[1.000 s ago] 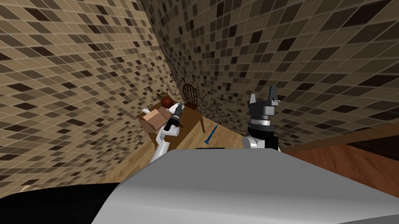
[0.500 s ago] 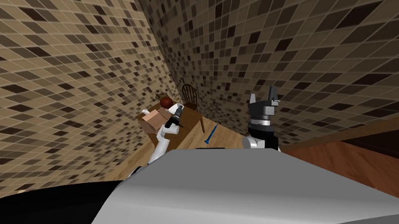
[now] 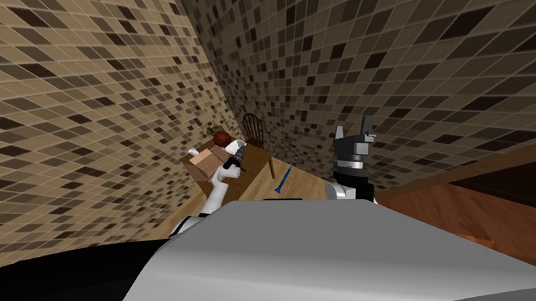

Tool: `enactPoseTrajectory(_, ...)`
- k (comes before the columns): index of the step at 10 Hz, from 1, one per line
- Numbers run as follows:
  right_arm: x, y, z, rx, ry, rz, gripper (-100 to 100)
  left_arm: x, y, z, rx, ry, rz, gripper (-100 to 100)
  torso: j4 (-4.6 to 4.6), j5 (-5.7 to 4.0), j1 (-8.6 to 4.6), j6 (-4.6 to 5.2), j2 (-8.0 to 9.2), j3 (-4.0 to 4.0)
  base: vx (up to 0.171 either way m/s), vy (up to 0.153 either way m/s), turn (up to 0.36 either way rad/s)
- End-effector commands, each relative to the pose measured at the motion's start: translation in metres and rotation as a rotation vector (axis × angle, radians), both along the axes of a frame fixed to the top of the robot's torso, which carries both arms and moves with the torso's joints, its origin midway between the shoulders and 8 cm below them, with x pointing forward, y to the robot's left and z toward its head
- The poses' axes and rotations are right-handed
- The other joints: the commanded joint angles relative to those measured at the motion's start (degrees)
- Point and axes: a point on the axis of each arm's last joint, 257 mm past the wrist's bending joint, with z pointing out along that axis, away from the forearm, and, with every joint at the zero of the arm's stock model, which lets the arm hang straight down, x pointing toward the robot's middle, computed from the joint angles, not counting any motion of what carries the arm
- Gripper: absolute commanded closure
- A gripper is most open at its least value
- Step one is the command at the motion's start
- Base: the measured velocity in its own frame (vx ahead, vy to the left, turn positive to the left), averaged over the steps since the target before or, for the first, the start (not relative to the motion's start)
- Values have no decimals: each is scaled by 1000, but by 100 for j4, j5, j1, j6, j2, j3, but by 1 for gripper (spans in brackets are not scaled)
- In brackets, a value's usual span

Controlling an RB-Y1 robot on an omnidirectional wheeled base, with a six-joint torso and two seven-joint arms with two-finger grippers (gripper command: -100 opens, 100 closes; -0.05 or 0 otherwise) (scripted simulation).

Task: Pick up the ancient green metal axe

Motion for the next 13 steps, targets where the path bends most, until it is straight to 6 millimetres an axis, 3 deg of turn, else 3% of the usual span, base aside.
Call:
enactPoseTrajectory(1,0,0,0,0,0,0,0,-3,9,-22,9,63,21,-100,0,0,0,0,0,0,-13,38,-52)
enactPoseTrajectory(2,0,0,0,0,0,0,0,-3,9,-22,9,64,21,-100,0,0,0,-3,1,0,-5,16,5)
enactPoseTrajectory(6,0,0,0,0,0,0,0,-7,31,-63,30,195,65,-100,0,0,1,-1,-2,-1,-7,39,-80)
enactPoseTrajectory(8,0,0,0,0,0,0,0,-6,36,-71,36,235,77,-100,-1,-1,-5,-4,-3,-1,-5,25,-49)
enactPoseTrajectory(13,0,0,0,0,0,0,0,-30,63,-126,48,401,138,-100,0,1,5,-1,-2,-1,-7,46,-88)
